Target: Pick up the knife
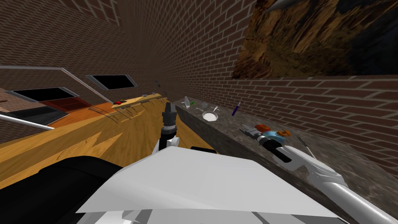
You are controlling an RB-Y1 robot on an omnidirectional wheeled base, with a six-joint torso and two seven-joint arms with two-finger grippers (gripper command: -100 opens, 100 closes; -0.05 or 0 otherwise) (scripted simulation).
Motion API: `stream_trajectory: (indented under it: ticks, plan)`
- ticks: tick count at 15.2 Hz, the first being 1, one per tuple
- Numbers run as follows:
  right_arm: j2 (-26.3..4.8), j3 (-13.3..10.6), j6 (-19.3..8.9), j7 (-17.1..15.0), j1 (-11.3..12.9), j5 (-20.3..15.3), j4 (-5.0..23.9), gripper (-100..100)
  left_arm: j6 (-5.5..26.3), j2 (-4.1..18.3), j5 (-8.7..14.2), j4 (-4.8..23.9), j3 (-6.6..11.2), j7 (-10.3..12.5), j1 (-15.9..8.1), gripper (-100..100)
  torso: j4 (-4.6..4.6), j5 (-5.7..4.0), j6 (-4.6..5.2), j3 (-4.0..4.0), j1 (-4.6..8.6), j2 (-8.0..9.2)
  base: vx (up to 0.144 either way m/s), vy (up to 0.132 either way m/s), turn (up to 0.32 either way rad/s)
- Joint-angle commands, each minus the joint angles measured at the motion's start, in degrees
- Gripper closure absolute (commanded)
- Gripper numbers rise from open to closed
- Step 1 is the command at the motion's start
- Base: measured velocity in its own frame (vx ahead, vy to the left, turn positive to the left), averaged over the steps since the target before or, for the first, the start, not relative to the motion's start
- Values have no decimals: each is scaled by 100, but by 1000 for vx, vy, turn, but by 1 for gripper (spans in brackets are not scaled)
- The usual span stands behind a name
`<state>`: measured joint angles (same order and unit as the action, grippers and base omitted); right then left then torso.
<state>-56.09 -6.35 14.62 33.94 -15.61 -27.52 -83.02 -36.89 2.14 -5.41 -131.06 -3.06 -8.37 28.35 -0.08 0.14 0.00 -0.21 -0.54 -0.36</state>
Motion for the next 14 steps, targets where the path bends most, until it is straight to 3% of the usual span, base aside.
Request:
stream_trajectory:
  ticks: [1,4,11,14]
  plan:
    - [-214,-43,-110,154,75,-186,272,-100,0,0,0,0,0,0,0,0,0,0,0,0,0,0,65,128,7]
    - [-368,-63,-177,254,110,-308,450,-100,0,0,0,0,0,0,0,0,1,-1,0,3,3,6,64,115,4]
    - [-1049,-214,-491,736,227,-900,1325,-100,0,0,0,0,0,0,0,0,0,0,0,-1,-3,-2,85,136,5]
    - [-1164,-277,-553,841,225,-1030,1522,-100,0,0,0,0,0,0,0,0,0,1,1,-1,-5,-1,83,124,-5]
